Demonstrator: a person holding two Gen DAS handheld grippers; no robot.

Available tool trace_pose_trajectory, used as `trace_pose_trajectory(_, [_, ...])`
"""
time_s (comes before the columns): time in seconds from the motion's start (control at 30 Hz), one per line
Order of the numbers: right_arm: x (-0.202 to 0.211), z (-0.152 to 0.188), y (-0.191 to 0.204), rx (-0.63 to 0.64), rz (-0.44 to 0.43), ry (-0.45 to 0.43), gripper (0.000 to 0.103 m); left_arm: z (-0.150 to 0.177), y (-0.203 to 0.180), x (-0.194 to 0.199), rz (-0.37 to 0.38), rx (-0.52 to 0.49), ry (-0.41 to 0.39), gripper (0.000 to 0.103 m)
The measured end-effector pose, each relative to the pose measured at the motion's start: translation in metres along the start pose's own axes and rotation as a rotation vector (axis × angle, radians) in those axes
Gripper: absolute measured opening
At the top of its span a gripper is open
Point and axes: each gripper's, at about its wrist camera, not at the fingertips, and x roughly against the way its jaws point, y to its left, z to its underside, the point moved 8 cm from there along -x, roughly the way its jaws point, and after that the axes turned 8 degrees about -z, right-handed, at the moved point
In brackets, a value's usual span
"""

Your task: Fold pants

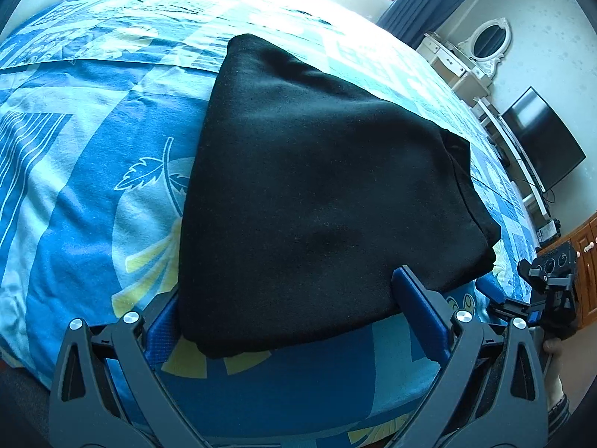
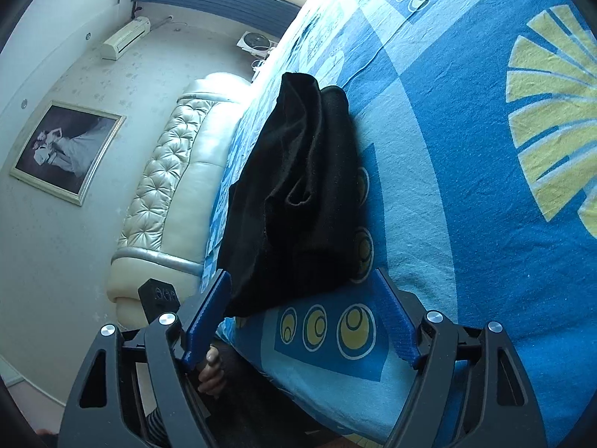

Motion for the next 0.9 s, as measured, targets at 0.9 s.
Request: trace_pose_trajectory(0.9, [-0.025,0.027,0.017,0.335,0.511,0.021,0.085,0.017,-0.006,0.039,-0.311,-0.14,-0.156,0.101])
